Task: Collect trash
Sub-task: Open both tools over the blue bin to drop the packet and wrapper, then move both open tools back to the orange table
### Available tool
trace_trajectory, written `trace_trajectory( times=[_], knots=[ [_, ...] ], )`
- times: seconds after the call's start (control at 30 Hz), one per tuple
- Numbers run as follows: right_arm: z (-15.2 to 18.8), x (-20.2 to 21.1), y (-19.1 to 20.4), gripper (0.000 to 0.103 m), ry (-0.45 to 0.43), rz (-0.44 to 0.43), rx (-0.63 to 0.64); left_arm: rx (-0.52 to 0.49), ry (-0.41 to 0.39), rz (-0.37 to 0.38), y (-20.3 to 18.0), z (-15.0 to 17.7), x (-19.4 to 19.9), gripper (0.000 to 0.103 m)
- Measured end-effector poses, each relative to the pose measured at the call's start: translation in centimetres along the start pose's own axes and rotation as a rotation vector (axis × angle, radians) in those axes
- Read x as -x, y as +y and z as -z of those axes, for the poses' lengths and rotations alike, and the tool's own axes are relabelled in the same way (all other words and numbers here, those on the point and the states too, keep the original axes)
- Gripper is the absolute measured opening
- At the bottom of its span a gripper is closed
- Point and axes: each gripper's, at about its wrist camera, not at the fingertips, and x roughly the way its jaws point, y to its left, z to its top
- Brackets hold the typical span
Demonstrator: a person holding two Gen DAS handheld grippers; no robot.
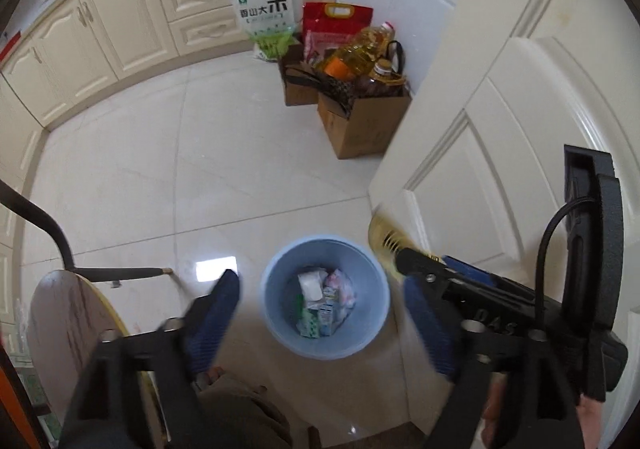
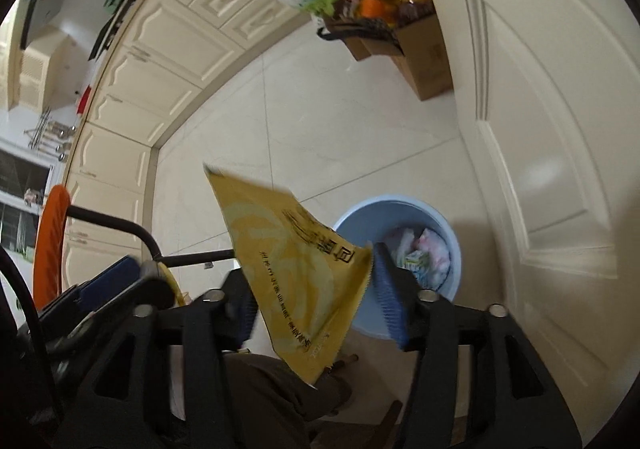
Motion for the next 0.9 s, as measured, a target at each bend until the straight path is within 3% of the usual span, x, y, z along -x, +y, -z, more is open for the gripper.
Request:
trace_trajectory(
  times=[0.07, 0.27, 0.57, 0.9],
  knots=[
    [0.0, 0.3, -0.5, 0.079, -0.011, 0.005, -0.026, -0.006, -0.001, -0.03, -0.1, -0.2, -0.1, 0.098],
    [0.3, 3.3, -0.3, 0.103, -0.073, 0.062, -0.041, -0.027, -0.052, -0.072, -1.4, 2.5, 1.9, 0.098],
    [0.7, 8.9, 2.9, 0.103, -0.155, 0.077, -0.01, -0.036, -0.211, -0.062, -1.9, 6.4, 9.1, 0.099],
    [3.0, 16.0, 13.2, 0.103, -0.294, 0.022, 0.17, 0.038, -0.448, -0.085, 3.1, 14.7, 20.4, 0.102]
  ],
)
